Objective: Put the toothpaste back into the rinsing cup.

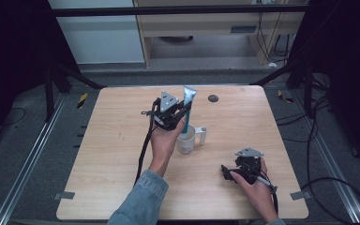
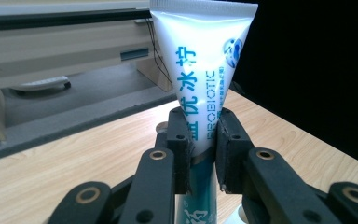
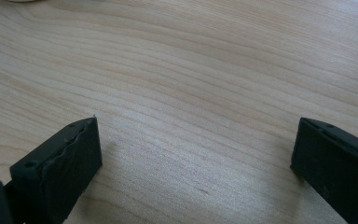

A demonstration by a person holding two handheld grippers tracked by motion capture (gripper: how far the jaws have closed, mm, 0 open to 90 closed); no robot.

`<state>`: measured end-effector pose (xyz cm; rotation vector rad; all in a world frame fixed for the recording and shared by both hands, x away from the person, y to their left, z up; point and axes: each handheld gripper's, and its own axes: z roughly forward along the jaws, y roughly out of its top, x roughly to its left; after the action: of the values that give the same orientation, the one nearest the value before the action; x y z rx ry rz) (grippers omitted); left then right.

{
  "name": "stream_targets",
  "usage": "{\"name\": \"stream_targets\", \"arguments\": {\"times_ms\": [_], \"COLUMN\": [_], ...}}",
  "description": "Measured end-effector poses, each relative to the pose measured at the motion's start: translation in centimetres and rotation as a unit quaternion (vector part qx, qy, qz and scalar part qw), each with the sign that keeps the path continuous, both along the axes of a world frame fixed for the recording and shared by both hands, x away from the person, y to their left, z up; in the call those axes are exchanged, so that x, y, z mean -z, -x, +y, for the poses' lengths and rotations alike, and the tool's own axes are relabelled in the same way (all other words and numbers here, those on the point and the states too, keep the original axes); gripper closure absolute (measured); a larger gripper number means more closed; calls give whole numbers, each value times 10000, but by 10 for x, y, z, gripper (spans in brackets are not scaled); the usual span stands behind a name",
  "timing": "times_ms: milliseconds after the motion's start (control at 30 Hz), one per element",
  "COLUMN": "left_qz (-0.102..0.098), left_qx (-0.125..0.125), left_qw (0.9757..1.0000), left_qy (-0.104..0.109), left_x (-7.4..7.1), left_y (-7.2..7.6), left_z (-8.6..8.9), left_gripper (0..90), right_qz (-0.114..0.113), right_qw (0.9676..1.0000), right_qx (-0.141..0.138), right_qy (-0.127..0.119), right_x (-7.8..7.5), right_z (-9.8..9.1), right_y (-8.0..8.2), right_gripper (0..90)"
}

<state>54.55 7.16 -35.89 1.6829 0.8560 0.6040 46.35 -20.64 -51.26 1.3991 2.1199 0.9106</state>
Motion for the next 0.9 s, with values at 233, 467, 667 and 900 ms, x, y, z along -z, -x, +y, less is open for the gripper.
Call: {"name": "stream_targets", "arguments": {"times_ms": [233,467,667,900], "left_qz": [40,-31,-80,-57], "left_qx": [34,64,91,118], "left_qw": [10000,10000,9999,9999], "left_qy": [24,35,-53,-44], "left_x": [12,20,28,38], "left_y": [-3,-2,1,0], "left_z": [-2,-6,-8,-11], "left_gripper": [775,775,774,774], "right_qz": [-12,-1,-6,-7], "right_qw": [10000,10000,10000,10000], "right_qx": [-6,1,1,-2], "right_qy": [7,0,3,6], "right_x": [0,0,0,0], "right_z": [0,0,0,0], "right_y": [0,0,0,0], "right_gripper": [17,17,17,17]}}
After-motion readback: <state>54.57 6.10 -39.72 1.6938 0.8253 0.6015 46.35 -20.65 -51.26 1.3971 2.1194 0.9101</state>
